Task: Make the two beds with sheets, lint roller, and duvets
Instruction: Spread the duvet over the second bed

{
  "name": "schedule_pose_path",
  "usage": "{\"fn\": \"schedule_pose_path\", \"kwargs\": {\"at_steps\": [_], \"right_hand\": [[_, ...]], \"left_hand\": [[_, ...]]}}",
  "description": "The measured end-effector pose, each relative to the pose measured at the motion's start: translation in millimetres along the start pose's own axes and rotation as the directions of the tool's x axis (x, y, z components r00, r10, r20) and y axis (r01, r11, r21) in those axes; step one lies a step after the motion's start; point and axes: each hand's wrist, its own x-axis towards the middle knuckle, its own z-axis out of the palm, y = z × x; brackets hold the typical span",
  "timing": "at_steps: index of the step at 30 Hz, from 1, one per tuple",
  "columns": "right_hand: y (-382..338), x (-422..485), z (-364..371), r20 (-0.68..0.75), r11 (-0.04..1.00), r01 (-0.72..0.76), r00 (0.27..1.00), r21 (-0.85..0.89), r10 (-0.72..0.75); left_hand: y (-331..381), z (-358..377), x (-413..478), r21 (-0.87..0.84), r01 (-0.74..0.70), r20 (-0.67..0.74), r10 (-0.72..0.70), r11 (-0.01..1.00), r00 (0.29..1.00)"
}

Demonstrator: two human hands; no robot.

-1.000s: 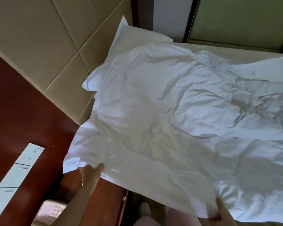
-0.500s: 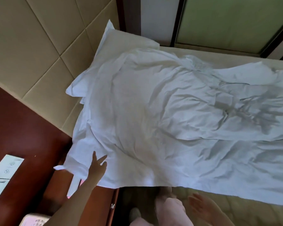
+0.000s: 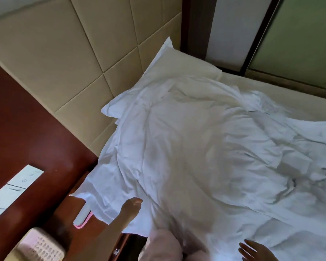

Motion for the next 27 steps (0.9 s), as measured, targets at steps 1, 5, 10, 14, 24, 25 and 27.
{"fn": "schedule_pose_path", "kwargs": {"at_steps": [1, 5, 10, 14, 24, 25, 27], "right_hand": [[-10, -2, 6, 0.008, 0.999, 0.019, 1.0, -0.049, -0.018], [-67, -8, 50, 0.068, 0.969, 0.187, 0.982, -0.164, -0.178], [-163, -39, 131, 0.222, 0.866, 0.471, 0.874, -0.168, -0.433], [-244, -61, 195, 0.313, 0.746, 0.651, 0.744, -0.139, -0.591], [-391, -63, 324, 0.167, 0.675, 0.71, 0.704, -0.201, -0.69], [-398, -61, 329, 0.157, 0.694, 0.689, 0.724, -0.208, -0.671], [-416, -54, 334, 0.124, 0.726, 0.653, 0.756, -0.214, -0.643]], "left_hand": [[7, 3, -6, -0.021, 0.009, 0.016, -0.009, 1.0, 1.0], [46, -2, 4, -0.118, 0.002, -0.011, -0.003, 0.993, 1.0], [142, -44, 35, -0.09, -0.186, -0.1, 0.176, 0.979, 0.979], [235, -88, 72, -0.009, -0.354, -0.13, 0.35, 0.935, 0.928], [462, -142, 188, 0.106, -0.638, -0.209, 0.644, 0.763, 0.736], [479, -138, 198, 0.147, -0.655, -0.192, 0.671, 0.741, 0.716], [512, -127, 218, 0.221, -0.68, -0.143, 0.713, 0.699, 0.686]]}}
